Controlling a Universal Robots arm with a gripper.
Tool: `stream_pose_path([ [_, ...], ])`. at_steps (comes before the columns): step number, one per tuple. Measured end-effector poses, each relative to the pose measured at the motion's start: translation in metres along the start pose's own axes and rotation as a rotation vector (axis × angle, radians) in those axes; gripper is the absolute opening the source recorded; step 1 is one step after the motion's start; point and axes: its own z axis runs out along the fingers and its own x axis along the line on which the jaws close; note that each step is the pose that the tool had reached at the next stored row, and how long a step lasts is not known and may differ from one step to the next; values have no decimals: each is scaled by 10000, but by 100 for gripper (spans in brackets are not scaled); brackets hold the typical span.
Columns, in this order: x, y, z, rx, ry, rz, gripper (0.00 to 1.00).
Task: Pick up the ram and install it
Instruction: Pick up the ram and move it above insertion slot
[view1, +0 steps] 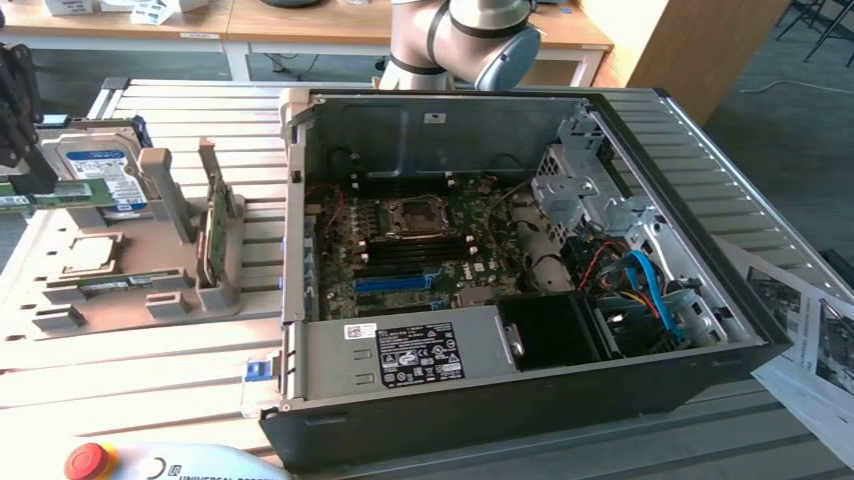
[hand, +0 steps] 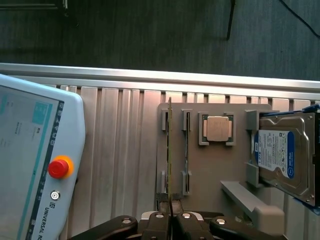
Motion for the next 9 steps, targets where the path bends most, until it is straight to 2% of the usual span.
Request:
stream_pose_path([
  [9, 3, 2, -154, -2, 50, 0, 12],
])
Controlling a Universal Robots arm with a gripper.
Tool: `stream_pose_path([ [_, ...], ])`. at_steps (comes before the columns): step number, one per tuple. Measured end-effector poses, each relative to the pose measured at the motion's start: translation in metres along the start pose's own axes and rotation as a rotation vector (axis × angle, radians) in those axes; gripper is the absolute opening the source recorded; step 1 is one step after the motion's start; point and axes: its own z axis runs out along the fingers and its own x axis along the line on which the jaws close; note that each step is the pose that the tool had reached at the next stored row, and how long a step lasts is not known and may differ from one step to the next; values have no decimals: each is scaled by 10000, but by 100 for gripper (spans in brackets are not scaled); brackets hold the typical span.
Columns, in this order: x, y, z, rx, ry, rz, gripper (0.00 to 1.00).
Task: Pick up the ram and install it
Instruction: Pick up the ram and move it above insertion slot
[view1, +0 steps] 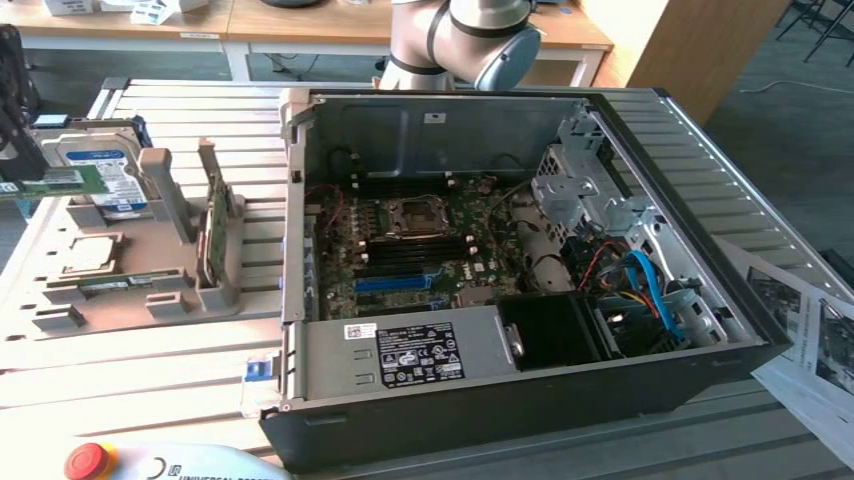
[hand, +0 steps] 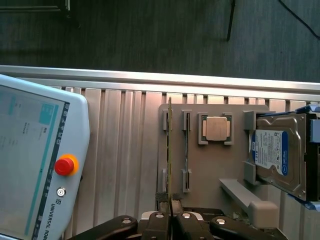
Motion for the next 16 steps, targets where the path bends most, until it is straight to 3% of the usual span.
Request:
stream_pose_path([
  [4, 2, 1, -62, -1, 13, 0, 12],
  [16, 4, -35, -63, -1, 15, 0, 12],
])
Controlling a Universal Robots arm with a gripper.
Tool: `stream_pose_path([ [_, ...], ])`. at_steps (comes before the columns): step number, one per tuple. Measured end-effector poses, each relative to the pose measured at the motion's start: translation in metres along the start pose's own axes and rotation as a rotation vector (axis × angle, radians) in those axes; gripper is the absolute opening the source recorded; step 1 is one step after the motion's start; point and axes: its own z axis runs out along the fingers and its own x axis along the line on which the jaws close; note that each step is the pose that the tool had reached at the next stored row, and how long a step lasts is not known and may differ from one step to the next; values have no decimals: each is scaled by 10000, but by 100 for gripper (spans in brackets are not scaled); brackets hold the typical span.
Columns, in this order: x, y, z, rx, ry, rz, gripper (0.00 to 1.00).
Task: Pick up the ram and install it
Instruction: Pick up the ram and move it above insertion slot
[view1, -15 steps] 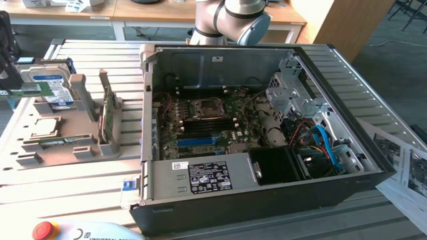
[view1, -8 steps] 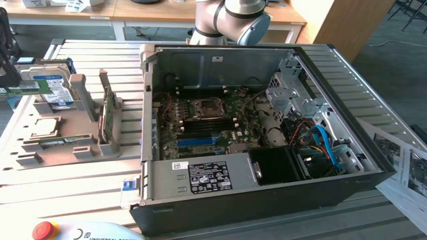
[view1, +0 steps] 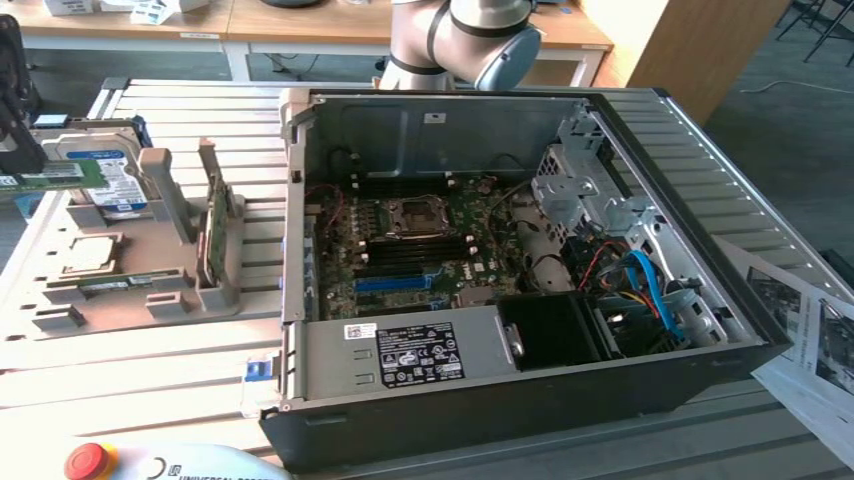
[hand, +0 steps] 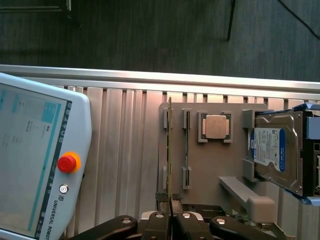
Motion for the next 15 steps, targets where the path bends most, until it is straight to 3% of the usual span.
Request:
stream_pose_path([
  [15, 25, -248, -2, -8, -1, 0, 12],
])
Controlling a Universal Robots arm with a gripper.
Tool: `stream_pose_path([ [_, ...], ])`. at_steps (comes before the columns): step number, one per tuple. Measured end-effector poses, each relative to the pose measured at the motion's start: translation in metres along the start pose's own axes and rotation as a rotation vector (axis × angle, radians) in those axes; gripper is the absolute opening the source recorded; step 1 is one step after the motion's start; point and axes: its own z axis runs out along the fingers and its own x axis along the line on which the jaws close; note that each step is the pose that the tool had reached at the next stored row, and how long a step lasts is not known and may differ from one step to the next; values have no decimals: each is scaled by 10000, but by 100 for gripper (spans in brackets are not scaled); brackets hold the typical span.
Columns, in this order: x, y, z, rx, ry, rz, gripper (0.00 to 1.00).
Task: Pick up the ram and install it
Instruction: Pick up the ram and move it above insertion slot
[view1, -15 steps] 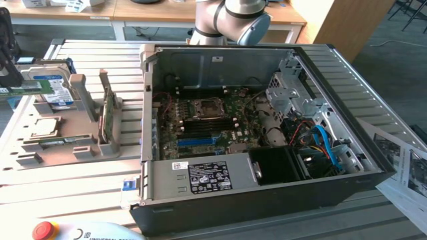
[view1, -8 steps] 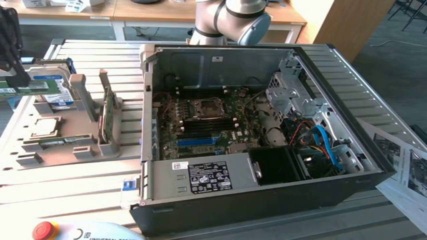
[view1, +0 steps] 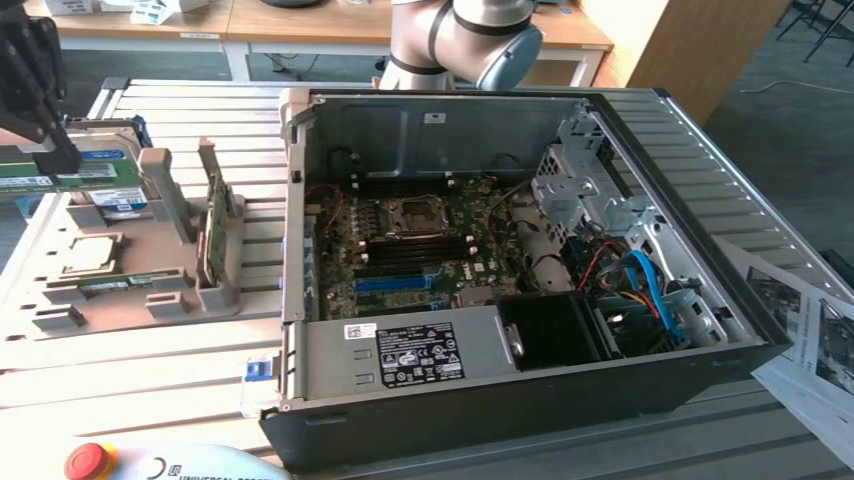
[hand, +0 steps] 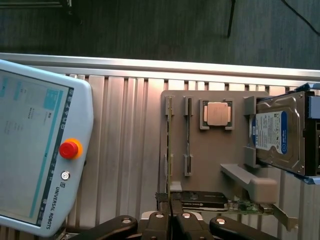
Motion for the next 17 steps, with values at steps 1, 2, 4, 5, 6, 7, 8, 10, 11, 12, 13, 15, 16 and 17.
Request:
stream_pose_path([
  [1, 2, -19, 0, -1, 0, 0, 12],
  [2, 3, -38, -1, -2, 1, 0, 12],
  [4, 7, -75, -1, -4, 0, 0, 12],
  [5, 8, -93, -2, -6, 1, 0, 12],
  [6, 10, -110, -2, -6, 0, 1, 12],
  [7, 11, -129, -2, -7, 1, 1, 12],
  [8, 13, -146, -3, -8, 1, 1, 12],
  [10, 16, -180, -3, -9, 0, 0, 12],
  [11, 17, -197, -3, -10, 0, 1, 12],
  [12, 19, -216, -3, -11, 0, 0, 12],
  [13, 21, -232, -3, -11, -1, 1, 12],
  [15, 25, -266, -4, -15, 0, 0, 12],
  [16, 28, -283, -4, -17, 0, 0, 12],
  [17, 30, -301, -4, -18, 0, 0, 12],
])
